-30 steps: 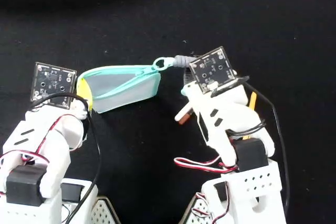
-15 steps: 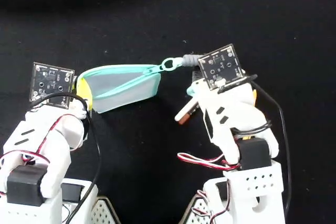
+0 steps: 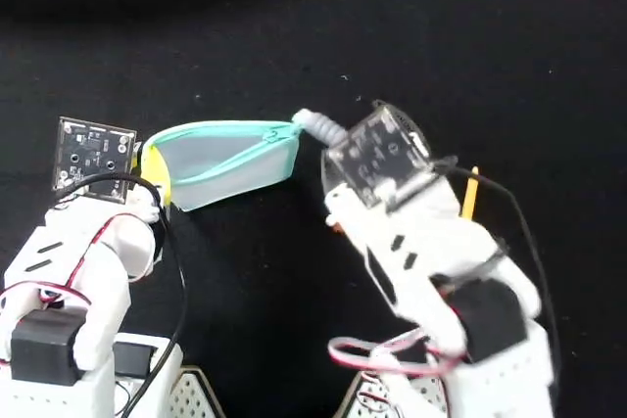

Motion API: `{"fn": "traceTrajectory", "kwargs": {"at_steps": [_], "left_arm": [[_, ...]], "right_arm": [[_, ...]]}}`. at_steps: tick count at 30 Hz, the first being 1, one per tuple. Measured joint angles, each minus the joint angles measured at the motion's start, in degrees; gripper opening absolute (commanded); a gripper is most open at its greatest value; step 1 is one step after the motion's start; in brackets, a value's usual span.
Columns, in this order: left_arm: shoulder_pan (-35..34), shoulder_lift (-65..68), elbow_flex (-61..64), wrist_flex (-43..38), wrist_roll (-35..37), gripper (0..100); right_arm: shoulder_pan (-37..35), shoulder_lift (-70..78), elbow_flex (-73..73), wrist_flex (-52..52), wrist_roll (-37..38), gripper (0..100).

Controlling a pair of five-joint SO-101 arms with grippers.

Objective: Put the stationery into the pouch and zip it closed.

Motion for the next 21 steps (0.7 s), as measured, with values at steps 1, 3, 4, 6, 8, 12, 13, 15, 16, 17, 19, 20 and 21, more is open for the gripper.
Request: {"fn": "traceTrajectory", "kwargs": {"at_steps": [1,3,4,6,8,12,13,15,16,17,19,20,21], "left_arm": [[0.0,0.0,0.0,0.0,0.0,3],[0.0,0.0,0.4,0.0,0.0,3],[0.0,-0.1,0.5,-0.1,0.0,3],[0.0,-0.1,0.7,-0.1,0.0,3],[0.0,-0.1,0.8,-0.1,0.0,3],[0.0,-0.1,0.8,-0.1,0.0,3],[0.0,-0.1,0.8,-0.1,0.0,3],[0.0,-0.1,0.8,-0.1,0.0,3],[0.0,-0.1,0.8,-0.1,0.0,3],[0.0,-0.1,0.8,-0.1,0.0,3],[0.0,-0.1,0.8,-0.1,0.0,3],[0.0,-0.1,0.8,-0.1,0.0,3],[0.0,-0.1,0.8,-0.1,0.0,3]], "right_arm": [[-0.8,0.0,-2.1,1.9,0.0,18.4],[-2.0,0.0,-5.9,5.1,0.0,18.5],[-2.7,-0.2,-7.2,6.4,0.0,18.5],[-4.4,-0.5,-9.0,8.4,-0.6,21.1],[-6.2,-0.6,-9.7,9.8,-0.7,28.3],[-10.2,0.1,-9.8,12.4,-0.7,36.0],[-11.1,0.1,-9.8,12.7,-0.7,36.0],[-12.8,0.1,-9.8,12.8,-0.7,36.0],[-13.7,0.1,-9.8,12.8,-0.7,36.0],[-14.6,0.1,-9.8,12.8,-0.7,36.0],[-15.4,0.1,-9.8,12.8,-0.7,36.0],[-15.6,0.1,-9.8,12.8,-0.7,36.0],[-15.6,0.1,-9.8,12.8,-0.7,36.0]]}}
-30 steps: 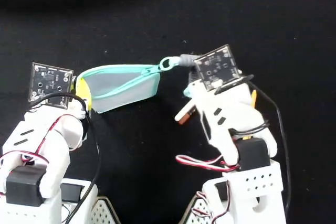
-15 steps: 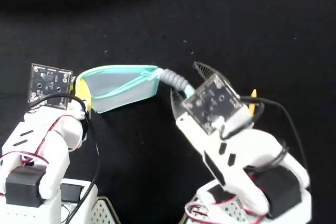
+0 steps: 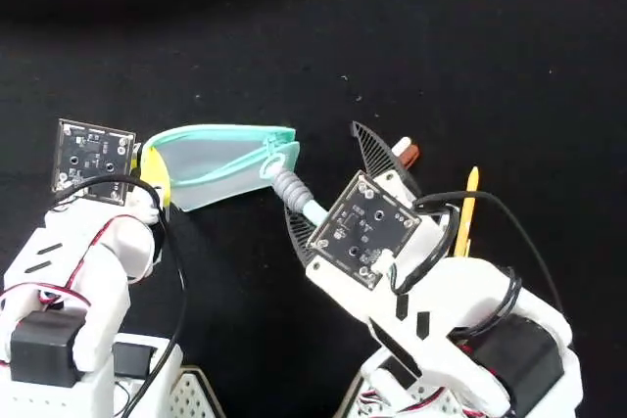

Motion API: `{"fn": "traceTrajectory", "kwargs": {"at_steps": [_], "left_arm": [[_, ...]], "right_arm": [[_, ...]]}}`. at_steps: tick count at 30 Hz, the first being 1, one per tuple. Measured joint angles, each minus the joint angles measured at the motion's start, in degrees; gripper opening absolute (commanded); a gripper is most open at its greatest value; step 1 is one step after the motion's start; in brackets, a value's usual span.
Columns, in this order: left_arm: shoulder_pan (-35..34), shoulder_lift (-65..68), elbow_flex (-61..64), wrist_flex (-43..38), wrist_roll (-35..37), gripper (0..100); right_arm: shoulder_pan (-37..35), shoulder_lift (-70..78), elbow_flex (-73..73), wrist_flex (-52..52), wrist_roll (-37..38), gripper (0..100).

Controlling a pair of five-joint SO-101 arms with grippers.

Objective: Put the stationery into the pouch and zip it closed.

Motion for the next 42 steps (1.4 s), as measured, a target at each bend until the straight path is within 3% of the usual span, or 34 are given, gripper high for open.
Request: {"fn": "traceTrajectory", "kwargs": {"at_steps": [12,17,24,28,32,38,42], "left_arm": [[0.0,0.0,0.0,0.0,0.0,3],[0.0,0.0,0.0,0.0,0.0,3],[0.0,0.0,0.0,0.0,0.0,3],[0.0,0.0,0.4,0.0,0.0,3],[0.0,0.0,0.4,0.0,0.0,3],[0.0,0.0,0.4,0.0,0.0,3],[0.0,0.0,0.4,0.0,0.0,3]], "right_arm": [[2.1,-0.4,3.0,7.7,4.4,36.0],[11.0,-0.3,16.2,-1.1,4.3,36.0],[16.8,0.4,29.1,-13.6,-0.7,35.8],[26.6,0.7,29.1,-17.2,-4.1,21.7],[34.0,8.8,29.1,-18.7,-5.2,11.4],[39.5,29.8,23.6,-19.9,-12.1,24.8],[43.8,46.6,14.9,-19.9,-14.9,22.2]]}}
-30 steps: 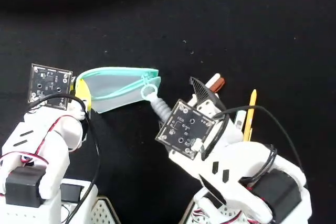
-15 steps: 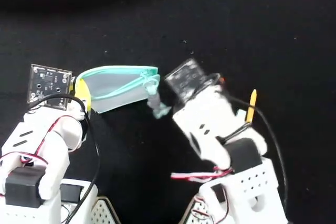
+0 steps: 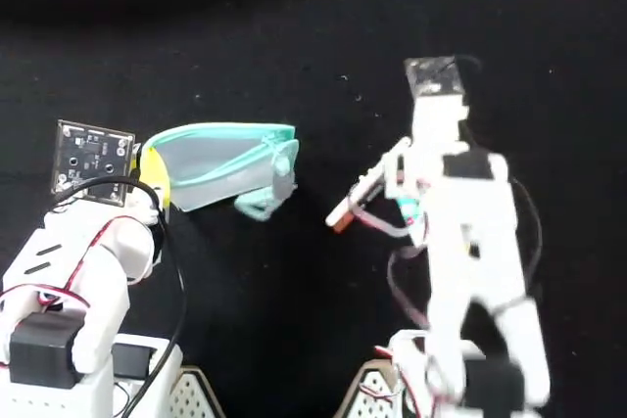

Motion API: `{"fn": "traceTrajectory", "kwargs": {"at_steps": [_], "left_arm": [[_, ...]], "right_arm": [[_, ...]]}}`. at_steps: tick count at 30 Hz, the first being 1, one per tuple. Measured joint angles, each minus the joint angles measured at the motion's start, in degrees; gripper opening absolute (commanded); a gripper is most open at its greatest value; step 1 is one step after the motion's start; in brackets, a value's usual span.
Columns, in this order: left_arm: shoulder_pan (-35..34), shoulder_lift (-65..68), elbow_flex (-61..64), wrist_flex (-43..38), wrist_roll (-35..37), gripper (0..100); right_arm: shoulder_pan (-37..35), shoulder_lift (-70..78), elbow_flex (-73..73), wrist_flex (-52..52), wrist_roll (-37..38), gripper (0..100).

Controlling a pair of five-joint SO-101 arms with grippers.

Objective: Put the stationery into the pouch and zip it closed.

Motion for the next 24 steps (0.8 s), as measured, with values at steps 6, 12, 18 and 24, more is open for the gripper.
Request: {"fn": "traceTrajectory", "kwargs": {"at_steps": [6,12,18,24], "left_arm": [[0.0,0.0,0.0,0.0,0.0,3],[0.0,0.0,0.0,0.0,0.0,3],[0.0,0.0,0.0,0.0,0.0,3],[0.0,0.0,0.0,0.0,0.0,3]], "right_arm": [[2.6,23.0,-11.6,0.0,0.0,20.5],[1.9,30.6,-17.3,-1.3,7.0,20.5],[0.4,30.6,-17.0,-4.0,9.1,20.4],[0.4,27.6,-10.9,-6.0,12.8,20.4]]}}
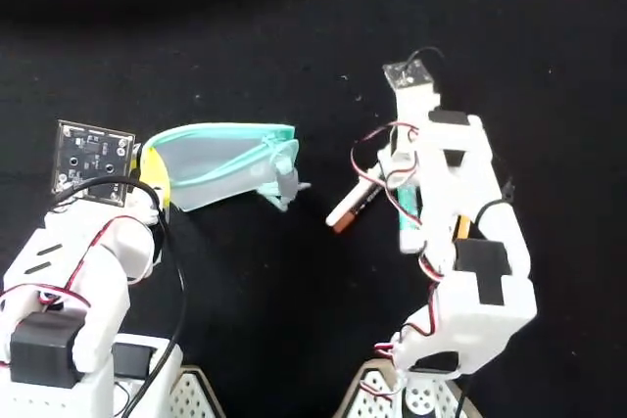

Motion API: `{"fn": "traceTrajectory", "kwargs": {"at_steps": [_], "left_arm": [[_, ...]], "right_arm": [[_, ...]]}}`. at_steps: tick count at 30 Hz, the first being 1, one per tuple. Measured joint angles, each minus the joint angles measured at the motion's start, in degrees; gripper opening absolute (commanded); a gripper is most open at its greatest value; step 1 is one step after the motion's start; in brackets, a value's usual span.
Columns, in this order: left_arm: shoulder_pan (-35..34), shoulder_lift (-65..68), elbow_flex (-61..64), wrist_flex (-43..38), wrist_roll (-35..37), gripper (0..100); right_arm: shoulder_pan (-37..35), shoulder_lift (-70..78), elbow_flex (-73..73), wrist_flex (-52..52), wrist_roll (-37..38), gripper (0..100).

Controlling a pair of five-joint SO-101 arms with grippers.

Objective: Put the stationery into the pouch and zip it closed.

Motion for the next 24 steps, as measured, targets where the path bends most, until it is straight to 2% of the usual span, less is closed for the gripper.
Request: {"fn": "traceTrajectory", "kwargs": {"at_steps": [6,14,16,19,21,24], "left_arm": [[0.0,0.0,0.4,-0.8,0.0,3],[0.0,0.0,0.9,-1.0,0.0,3],[0.0,0.0,0.9,-1.0,0.0,3],[0.0,0.0,0.9,-1.0,0.0,3],[0.0,0.0,0.9,-1.0,0.0,3],[0.0,-0.1,0.9,-1.0,0.0,3]], "right_arm": [[-3.0,-4.5,7.1,-2.5,4.7,20.1],[-4.1,-4.7,9.1,-5.7,5.3,20.0],[-4.1,-4.7,9.6,-6.9,5.3,16.2],[-4.1,-4.7,9.8,-7.3,5.3,1.1],[-4.1,-4.7,9.8,-7.3,5.4,3.7],[-4.1,-4.7,9.8,-7.3,5.4,1.0]]}}
